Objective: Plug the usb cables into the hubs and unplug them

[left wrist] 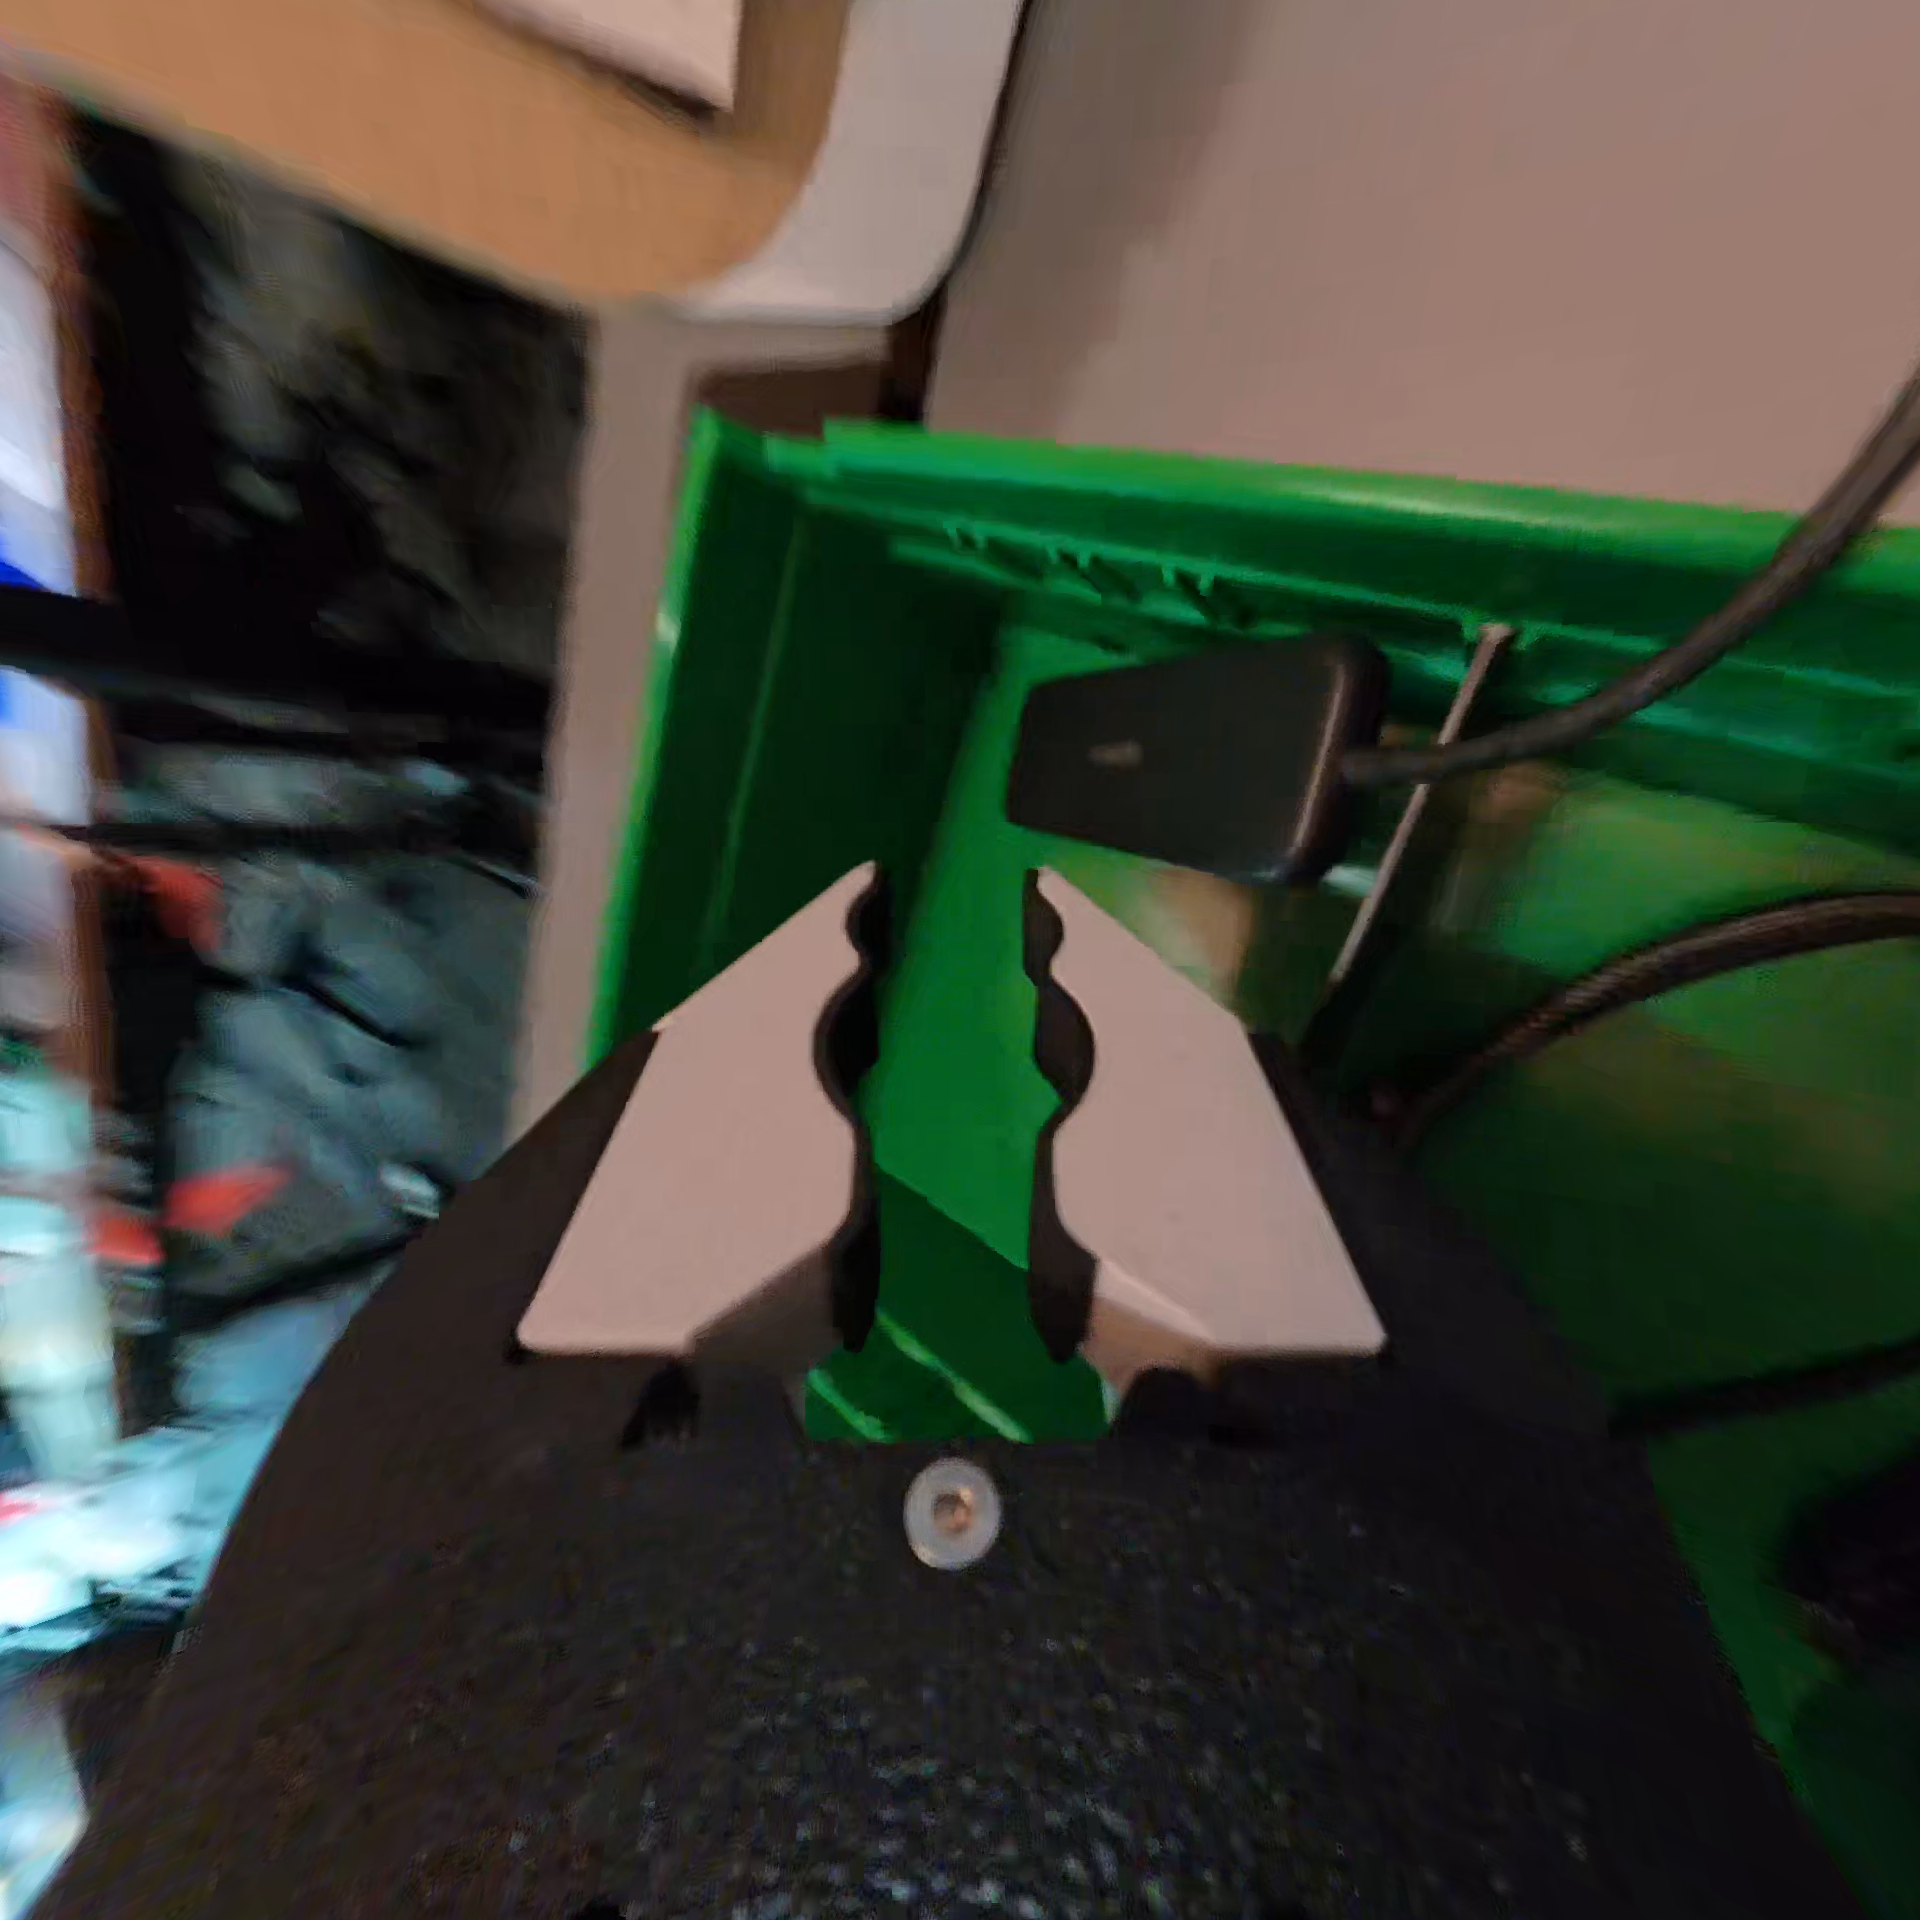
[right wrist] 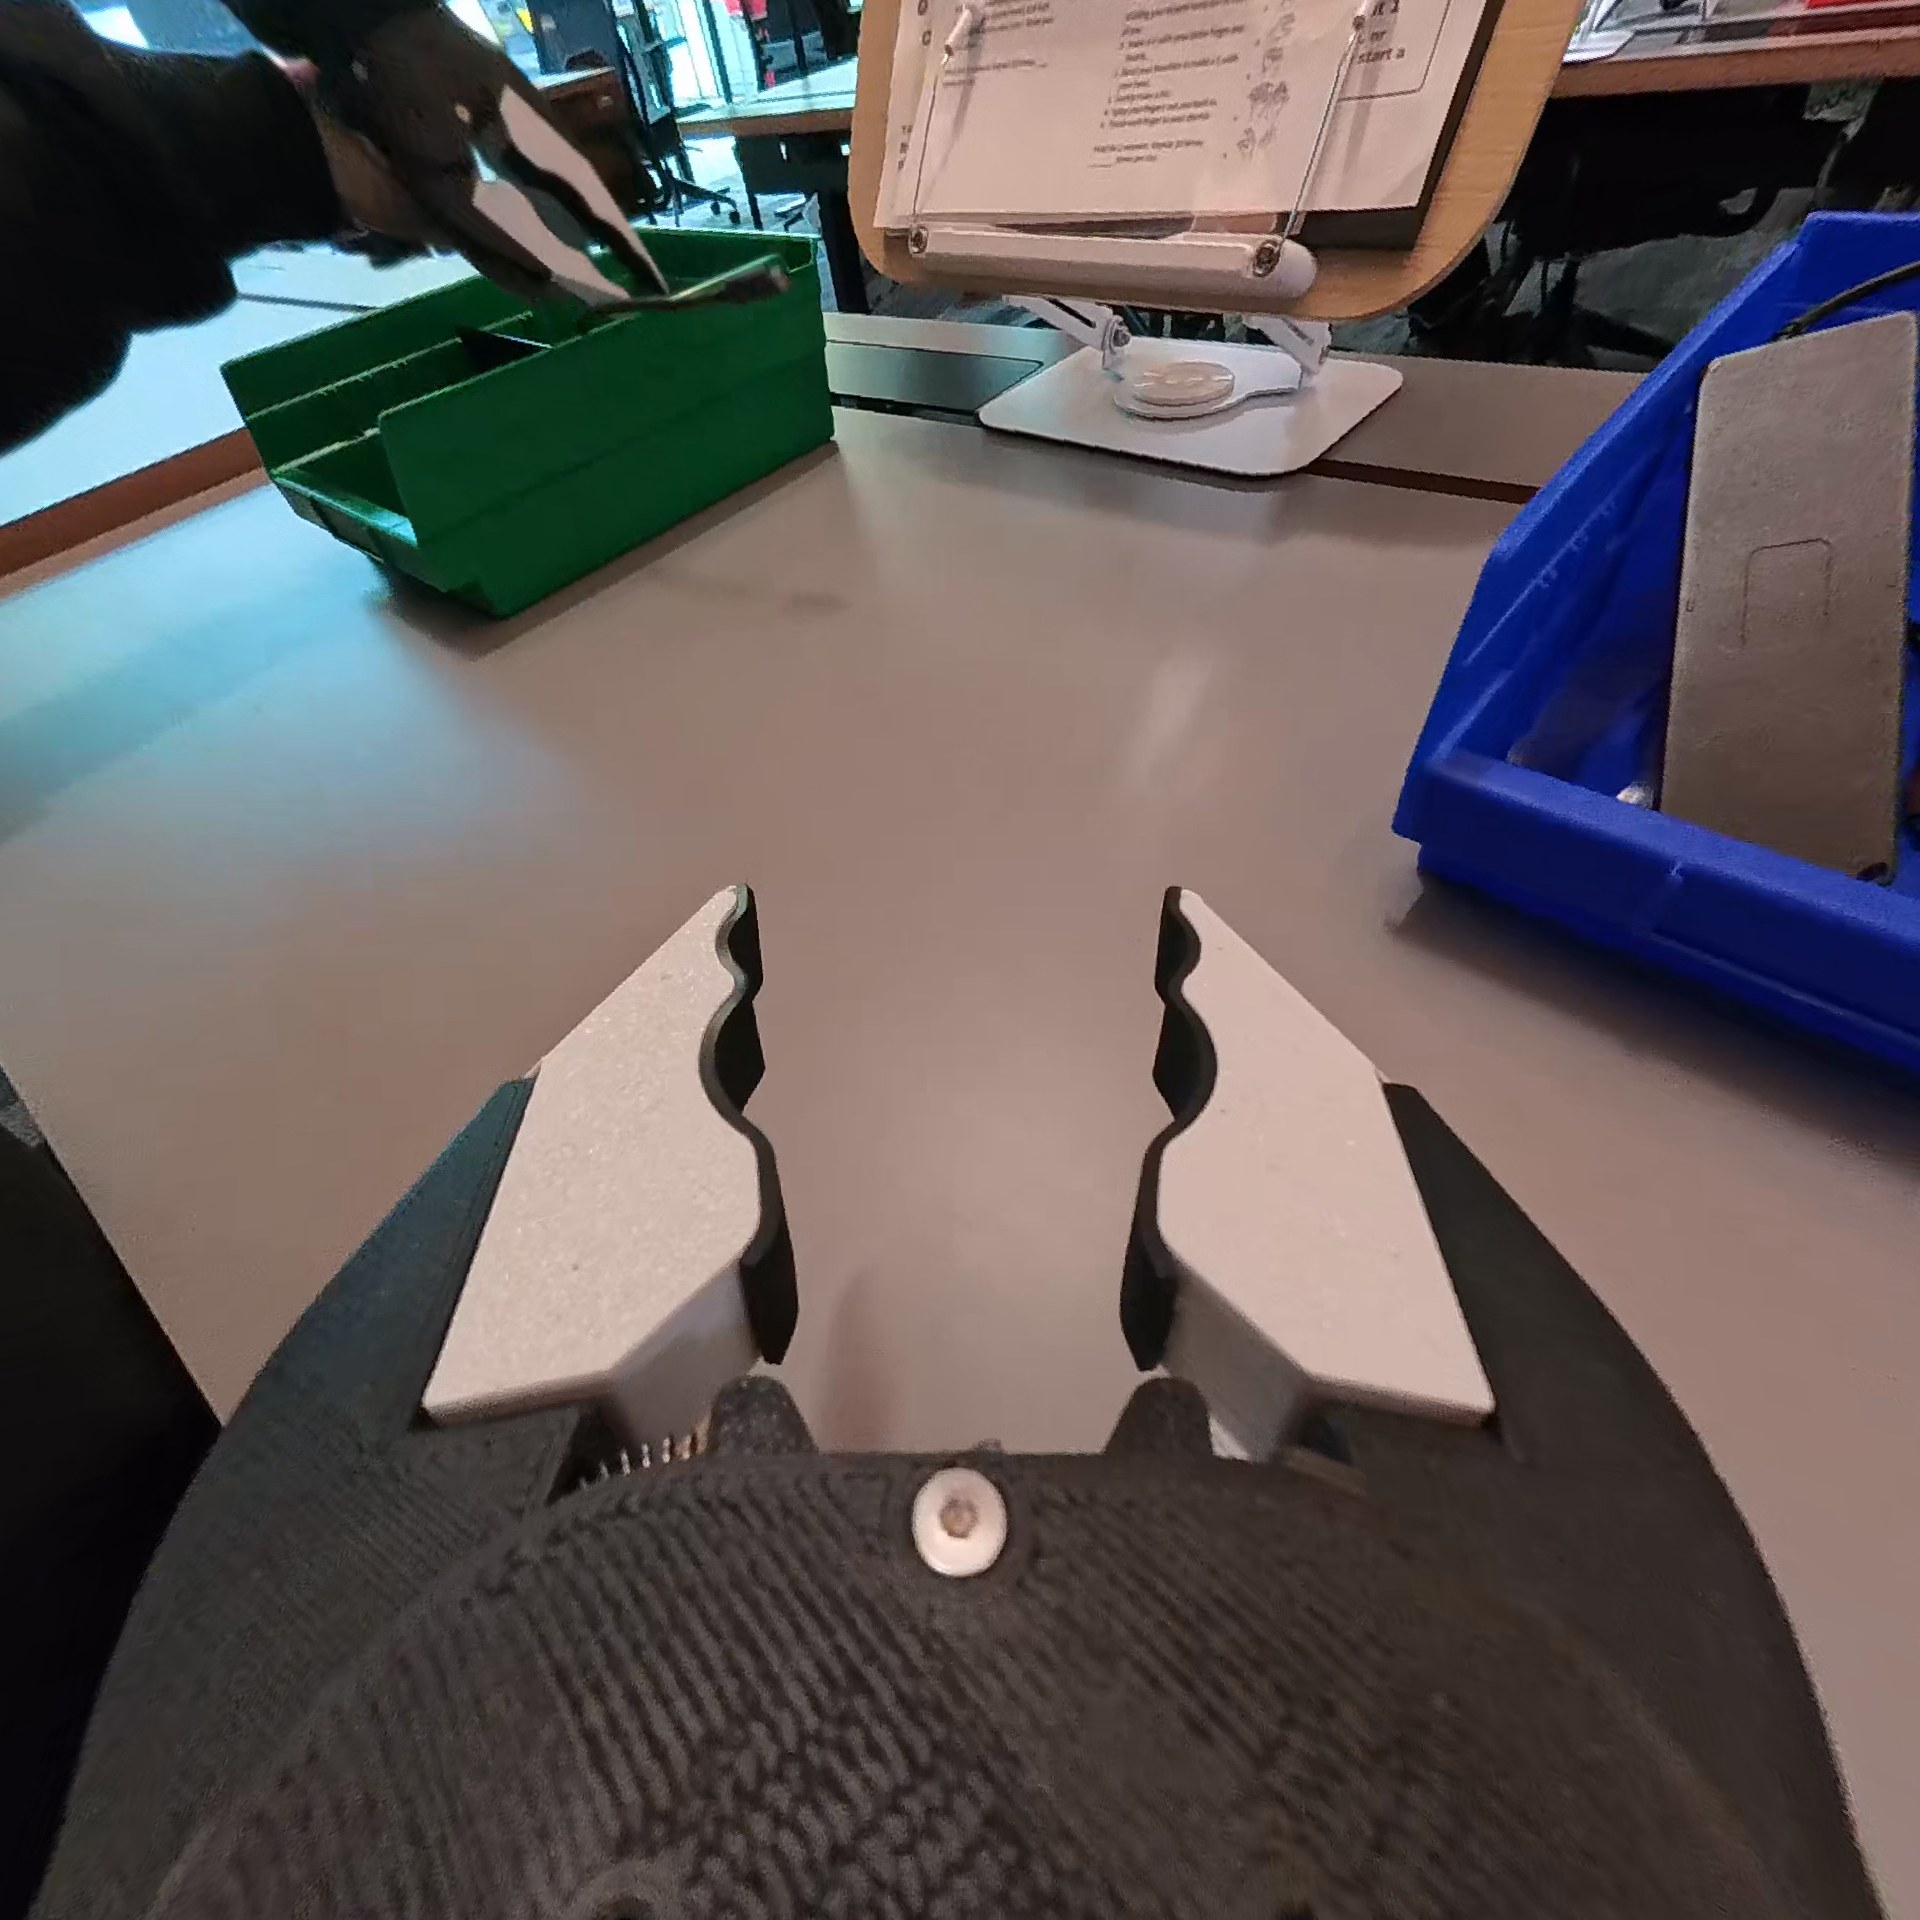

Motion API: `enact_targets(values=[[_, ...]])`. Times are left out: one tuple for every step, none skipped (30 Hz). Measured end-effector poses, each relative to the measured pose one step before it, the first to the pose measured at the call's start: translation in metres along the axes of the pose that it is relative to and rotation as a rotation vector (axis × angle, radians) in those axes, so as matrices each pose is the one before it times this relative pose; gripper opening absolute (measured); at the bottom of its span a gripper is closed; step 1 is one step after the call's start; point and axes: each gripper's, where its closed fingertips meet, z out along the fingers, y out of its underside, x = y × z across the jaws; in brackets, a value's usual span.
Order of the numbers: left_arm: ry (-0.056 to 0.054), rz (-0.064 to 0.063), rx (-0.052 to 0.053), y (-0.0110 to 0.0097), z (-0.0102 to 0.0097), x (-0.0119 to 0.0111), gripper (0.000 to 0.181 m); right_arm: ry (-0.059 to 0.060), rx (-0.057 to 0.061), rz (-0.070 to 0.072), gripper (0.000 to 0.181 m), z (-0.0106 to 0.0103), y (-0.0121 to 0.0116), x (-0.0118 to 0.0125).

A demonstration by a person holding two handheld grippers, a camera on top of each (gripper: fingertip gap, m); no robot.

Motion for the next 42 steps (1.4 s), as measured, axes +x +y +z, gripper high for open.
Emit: enact_targets(values=[[0.0832,-0.1281,-0.0474,0.00733,0.00283,0.00668,0.024,0.0046,0.0009,0.0056,0.076,-0.00118,0.00069,0.00129],[0.0638,-0.1787,-0.0145,0.00199,0.00260,0.00088,0.031,0.0030,0.0023,0.0101,0.076,-0.00141,0.00032,0.00135],[0.0788,-0.2021,0.0205,-0.00344,0.00106,0.00161,0.039,0.0012,0.0045,0.0098,0.076,-0.00145,-0.00025,0.00100],[0.1283,-0.2021,0.0222,-0.00484,-0.00036,0.00859,0.043,0.0013,0.0060,0.0066,0.076,-0.00164,-0.00063,0.00082],[0.1052,-0.1972,0.0011,-0.00264,-0.00036,0.00538,0.047,0.0026,0.0050,0.0032,0.076,-0.00156,-0.00060,0.00082],[0.0601,-0.1662,0.0095,-0.00425,-0.00021,-0.00039,0.051,0.0020,0.0022,0.0004,0.076,-0.00138,-0.00033,0.00080],[0.0543,-0.1173,0.0203,-0.00437,-0.00028,0.00151,0.055,0.0005,-0.0008,-0.0004,0.076,-0.00103,0.00025,0.00055],[0.0374,-0.0814,-0.0012,-0.00019,0.00045,0.00105,0.054,0.0012,-0.0028,0.0007,0.076,-0.00071,0.00056,0.00077],[0.0057,-0.0572,-0.0327,0.00417,0.00166,-0.00282,0.054,0.0024,-0.0016,0.0010,0.076,-0.00041,0.00042,0.00092],[-0.0134,-0.0371,-0.0443,0.00627,0.00261,-0.00468,0.054,-0.0003,0.0008,0.0008,0.076,-0.00012,0.00017,0.00047],[-0.0121,-0.0227,-0.0420,0.00625,0.00319,-0.00376,0.055,-0.0039,0.0010,0.0020,0.076,0.00015,0.00025,-0.00001],[-0.0038,-0.0180,-0.0315,0.00470,0.00332,-0.00166,0.056,-0.0047,-0.0004,0.0034,0.076,0.00040,0.00052,-0.00012],[0.0138,-0.0184,-0.0167,0.00216,0.00315,0.00177,0.056,-0.0027,-0.0017,0.0027,0.076,0.00062,0.00073,0.00011],[0.0237,-0.0140,-0.0100,0.00103,0.00293,0.00396,0.056,-0.0006,-0.0028,0.0016,0.076,0.00083,0.00110,0.00052],[0.0159,-0.0055,-0.0141,0.00161,0.00310,0.00345,0.056,-0.0007,-0.0034,0.0021,0.076,0.00078,0.00091,0.00022],[0.0058,0.0037,-0.0216,0.00272,0.00351,0.00221,0.056,-0.0043,-0.0017,0.0013,0.076,0.00064,0.00060,-0.00054],[0.0031,0.0136,-0.0253,0.00332,0.00341,0.00216,0.054,-0.0054,0.0002,-0.0008,0.076,0.00035,0.00014,-0.00108],[0.0066,0.0233,-0.0116,0.00132,0.00275,0.00310,0.045,-0.0019,0.0004,-0.0025,0.076,-0.00014,0.00021,-0.00065],[-0.0136,0.0295,0.0076,-0.00145,0.00104,0.00023,0.036,0.0004,-0.0005,-0.0037,0.076,-0.00033,0.00029,-0.00035],[-0.0103,0.0364,0.0133,-0.00182,-0.00124,0.00059,0.026,0.0009,-0.0021,-0.0043,0.076,-0.00069,0.00066,-0.00001],[0.0136,0.0340,0.0140,-0.00184,-0.00275,0.00379,0.022,0.0016,-0.0029,-0.0031,0.076,-0.00090,0.00087,0.00033],[0.0143,0.0285,0.0204,-0.00235,-0.00362,0.00409,0.021,0.0031,-0.0019,-0.0011,0.076,-0.00104,0.00063,0.00079],[0.0089,0.0307,0.0350,-0.00410,-0.00451,0.00392,0.020,0.0036,0.0020,0.0009,0.076,-0.00131,0.00004,0.00092],[0.0002,0.0354,0.0341,-0.00342,-0.00550,0.00306,0.019,0.0020,0.0064,0.0024,0.075,-0.00113,-0.00066,0.00070],[0.0057,0.0306,0.0379,-0.00353,-0.00651,0.00369,0.017,0.0006,0.0091,0.0038,0.075,-0.00109,-0.00125,0.00058],[0.0205,0.0158,0.0574,-0.00624,-0.00790,0.00541,0.015,-0.0012,0.0100,0.0045,0.074,-0.00080,-0.00136,0.00028],[0.0349,0.0065,0.0720,-0.00824,-0.00917,0.00717,0.013,-0.0028,0.0103,0.0044,0.074,-0.00029,-0.00143,-0.00017],[0.0562,0.0078,0.0788,-0.00908,-0.00945,0.01045,0.012,-0.0037,0.0098,0.0052,0.073,0.00022,-0.00133,-0.00035],[0.0634,0.0128,0.0799,-0.00909,-0.00874,0.01233,0.010,-0.0054,0.0082,0.0059,0.073,0.00079,-0.00117,-0.00086],[0.0497,0.0230,0.0799,-0.00890,-0.00789,0.01174,0.009,-0.0073,0.0069,0.0054,0.072,0.00139,-0.00099,-0.00153],[0.0385,0.0244,0.0690,-0.00731,-0.00691,0.01117,0.009,-0.0099,0.0054,0.0040,0.072,0.00182,-0.00063,-0.00217],[0.0329,0.0119,0.0563,-0.00538,-0.00586,0.01144,0.009,-0.0107,0.0052,0.0038,0.072,0.00256,-0.00086,-0.00252],[0.0309,0.0095,0.0524,-0.00449,-0.00428,0.01287,0.009,-0.0077,0.0073,0.0069,0.071,0.00344,-0.00150,-0.00246],[0.0376,0.0220,0.0475,-0.00302,-0.00206,0.01588,0.009,-0.0062,0.0141,0.0121,0.070,0.00484,-0.00330,-0.00257],[0.0399,0.0308,0.0381,-0.00085,0.00026,0.01805,0.009,-0.0136,0.0256,0.0186,0.068,0.00648,-0.00556,-0.00430],[0.0324,0.0378,0.0303,0.00083,0.00274,0.01855,0.009,-0.0314,0.0355,0.0231,0.068,0.00831,-0.00749,-0.00762],[0.0242,0.0442,0.0268,0.00234,0.00533,0.01858,0.009,-0.0466,0.0417,0.0247,0.068,0.01010,-0.00849,-0.01039],[0.0223,0.0468,0.0199,0.00444,0.00775,0.01956,0.009,-0.0512,0.0436,0.0219,0.069,0.01207,-0.00866,-0.01092],[0.0238,0.0534,0.0159,0.00639,0.00995,0.02095,0.009,-0.0448,0.0412,0.0197,0.070,0.01379,-0.00757,-0.00925],[0.0297,0.0597,0.0161,0.00803,0.01159,0.02268,0.008,-0.0338,0.0302,0.0225,0.069,0.01519,-0.00503,-0.00664],[0.0378,0.0579,0.0193,0.00923,0.01266,0.02418,0.009,-0.0258,0.0146,0.0279,0.066,0.01569,-0.00237,-0.00462],[0.0323,0.0427,0.0280,0.00948,0.01305,0.02280,0.008,-0.0314,0.0103,0.0260,0.061,0.01511,-0.00144,-0.00478]])
